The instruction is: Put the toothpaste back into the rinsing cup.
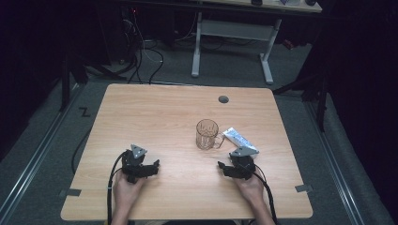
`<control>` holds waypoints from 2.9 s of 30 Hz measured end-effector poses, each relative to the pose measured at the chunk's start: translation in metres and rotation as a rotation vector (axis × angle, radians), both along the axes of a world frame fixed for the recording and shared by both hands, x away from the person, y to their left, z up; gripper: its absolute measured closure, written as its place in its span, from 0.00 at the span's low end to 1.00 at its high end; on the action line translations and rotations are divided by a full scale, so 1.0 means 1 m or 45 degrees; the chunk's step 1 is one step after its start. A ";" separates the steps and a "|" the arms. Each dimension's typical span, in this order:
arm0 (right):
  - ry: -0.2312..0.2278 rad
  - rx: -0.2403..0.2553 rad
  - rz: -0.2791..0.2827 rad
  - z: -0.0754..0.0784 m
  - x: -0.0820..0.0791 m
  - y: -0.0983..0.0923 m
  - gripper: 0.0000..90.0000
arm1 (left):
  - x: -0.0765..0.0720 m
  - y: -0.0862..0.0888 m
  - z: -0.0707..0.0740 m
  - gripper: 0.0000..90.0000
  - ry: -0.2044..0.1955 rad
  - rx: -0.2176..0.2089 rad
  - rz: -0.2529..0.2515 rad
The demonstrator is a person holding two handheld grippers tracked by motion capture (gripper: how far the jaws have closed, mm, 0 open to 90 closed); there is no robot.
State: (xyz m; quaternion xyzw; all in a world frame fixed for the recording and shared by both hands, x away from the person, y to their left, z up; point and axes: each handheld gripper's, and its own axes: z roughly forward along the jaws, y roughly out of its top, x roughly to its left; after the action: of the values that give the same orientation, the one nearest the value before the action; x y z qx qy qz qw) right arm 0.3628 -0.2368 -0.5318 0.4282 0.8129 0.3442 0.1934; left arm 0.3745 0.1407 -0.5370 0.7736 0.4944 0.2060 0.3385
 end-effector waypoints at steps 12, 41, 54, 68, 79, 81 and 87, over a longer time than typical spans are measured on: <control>-0.006 -0.001 -0.038 0.000 -0.003 -0.002 0.44 | 0.000 0.000 0.000 0.16 -0.001 -0.002 0.000; -0.097 0.154 -0.010 0.016 -0.032 -0.025 0.51 | 0.000 0.000 0.000 0.16 0.000 0.001 -0.003; -0.116 0.194 -0.037 0.022 -0.041 -0.038 0.49 | 0.000 0.000 0.000 0.16 0.000 0.001 -0.004; -0.071 0.260 -0.083 0.026 -0.043 -0.050 0.44 | 0.000 0.000 0.000 0.16 0.000 0.001 -0.003; -0.033 0.289 -0.131 0.027 -0.042 -0.067 0.42 | 0.000 0.000 0.000 0.16 0.000 0.001 -0.003; -0.027 0.287 -0.139 0.027 -0.042 -0.070 0.42 | 0.000 0.000 0.000 0.16 0.000 0.001 -0.003; -0.047 0.278 -0.166 0.031 -0.041 -0.080 0.41 | 0.000 0.000 0.000 0.16 0.000 0.002 -0.003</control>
State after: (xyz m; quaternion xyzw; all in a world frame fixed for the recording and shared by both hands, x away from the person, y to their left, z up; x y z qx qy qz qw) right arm 0.3221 -0.3171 -0.5012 0.4921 0.7373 0.4252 0.1825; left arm 0.3743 0.1411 -0.5370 0.7744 0.4933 0.2059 0.3384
